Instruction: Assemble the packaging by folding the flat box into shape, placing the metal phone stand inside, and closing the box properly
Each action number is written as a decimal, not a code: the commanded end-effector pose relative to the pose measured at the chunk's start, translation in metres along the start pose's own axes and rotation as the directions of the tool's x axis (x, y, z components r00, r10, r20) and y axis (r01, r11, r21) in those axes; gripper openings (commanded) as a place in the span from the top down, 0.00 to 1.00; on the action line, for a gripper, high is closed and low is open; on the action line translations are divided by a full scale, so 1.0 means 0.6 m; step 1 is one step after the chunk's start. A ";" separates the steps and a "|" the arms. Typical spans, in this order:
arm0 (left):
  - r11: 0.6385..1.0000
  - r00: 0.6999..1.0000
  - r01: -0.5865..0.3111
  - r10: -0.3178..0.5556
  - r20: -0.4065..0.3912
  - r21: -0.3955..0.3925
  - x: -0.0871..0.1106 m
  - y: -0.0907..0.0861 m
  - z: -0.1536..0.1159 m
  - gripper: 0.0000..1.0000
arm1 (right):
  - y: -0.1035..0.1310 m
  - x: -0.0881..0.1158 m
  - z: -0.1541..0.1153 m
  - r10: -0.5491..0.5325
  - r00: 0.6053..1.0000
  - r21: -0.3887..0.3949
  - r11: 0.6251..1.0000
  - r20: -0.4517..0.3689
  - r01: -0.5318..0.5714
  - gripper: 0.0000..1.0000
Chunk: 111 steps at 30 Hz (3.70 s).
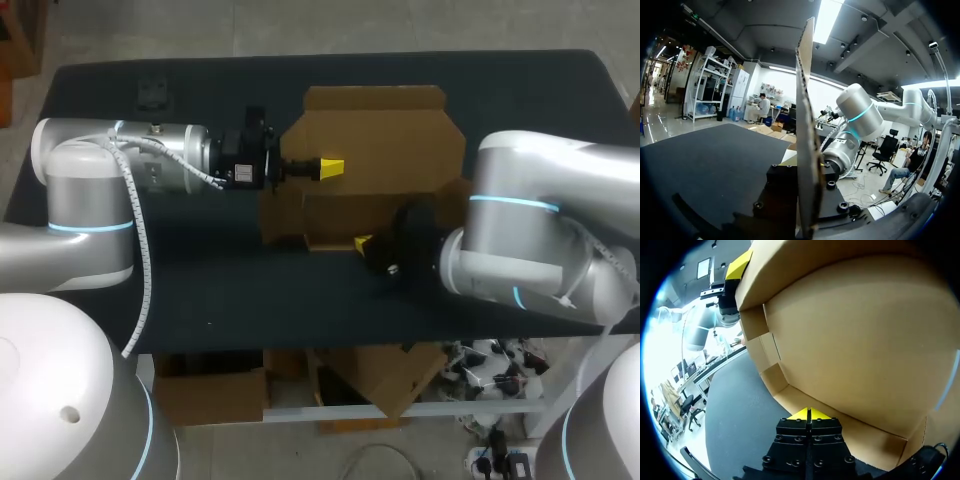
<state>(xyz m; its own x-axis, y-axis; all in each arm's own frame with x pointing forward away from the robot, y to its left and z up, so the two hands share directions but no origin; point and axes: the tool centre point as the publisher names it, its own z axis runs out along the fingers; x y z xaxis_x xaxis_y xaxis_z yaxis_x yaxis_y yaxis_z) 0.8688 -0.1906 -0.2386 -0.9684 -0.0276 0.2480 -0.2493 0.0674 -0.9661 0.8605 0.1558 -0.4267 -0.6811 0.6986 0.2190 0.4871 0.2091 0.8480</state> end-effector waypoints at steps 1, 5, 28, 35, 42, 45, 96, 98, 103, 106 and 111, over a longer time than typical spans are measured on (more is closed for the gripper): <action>1.000 1.000 0.001 -0.001 -0.006 -0.004 -0.003 0.006 -0.001 1.00 | -0.002 0.004 0.009 -0.001 1.000 -0.001 1.000 0.011 0.001 1.00; 1.000 1.000 -0.002 0.002 -0.008 -0.016 -0.002 0.007 -0.001 1.00 | -0.002 0.005 0.010 -0.001 1.000 0.001 1.000 0.011 0.001 1.00; 1.000 1.000 0.002 -0.002 -0.009 -0.008 -0.004 0.009 -0.001 1.00 | -0.003 0.004 0.011 0.001 1.000 0.006 1.000 0.008 -0.001 1.00; 1.000 1.000 0.001 -0.001 -0.007 -0.009 -0.004 0.009 -0.002 1.00 | -0.003 0.004 0.011 0.001 1.000 0.005 1.000 0.008 -0.001 1.00; 1.000 1.000 0.000 0.000 -0.006 -0.010 -0.004 0.009 -0.002 1.00 | -0.002 0.007 0.007 -0.001 1.000 0.001 1.000 0.008 0.001 1.00; 1.000 1.000 0.000 0.000 -0.006 -0.010 -0.004 0.009 -0.002 1.00 | 0.000 0.012 0.002 -0.004 1.000 -0.005 1.000 0.006 0.005 1.00; 1.000 1.000 0.000 0.000 -0.006 -0.010 -0.004 0.009 -0.002 1.00 | -0.063 0.020 -0.341 -0.051 0.994 -0.039 0.998 -0.101 0.047 1.00; 1.000 1.000 0.000 0.000 -0.006 -0.010 -0.004 0.009 -0.002 1.00 | -0.065 0.011 -0.348 -0.057 0.992 -0.028 0.998 -0.112 0.054 1.00; 1.000 1.000 0.000 0.000 -0.006 -0.010 -0.004 0.009 -0.002 1.00 | -0.065 -0.008 -0.361 -0.092 0.987 -0.009 0.996 -0.130 0.092 1.00; 1.000 1.000 0.000 0.000 -0.006 -0.010 -0.004 0.009 -0.002 1.00 | -0.065 -0.019 -0.367 -0.118 0.983 0.002 0.993 -0.139 0.119 1.00; 1.000 1.000 0.000 0.000 -0.006 -0.010 -0.004 0.009 -0.002 1.00 | -0.064 -0.033 -0.375 -0.151 0.979 0.024 0.988 -0.139 0.156 1.00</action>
<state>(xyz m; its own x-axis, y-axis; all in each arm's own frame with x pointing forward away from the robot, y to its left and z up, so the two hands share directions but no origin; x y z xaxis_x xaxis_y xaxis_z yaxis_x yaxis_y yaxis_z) 0.8695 -0.1898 -0.2399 -0.9685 -0.0235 0.2481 -0.2491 0.0766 -0.9654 0.7355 -0.0100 -0.3640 -0.8004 0.5831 0.1388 0.3858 0.3241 0.8638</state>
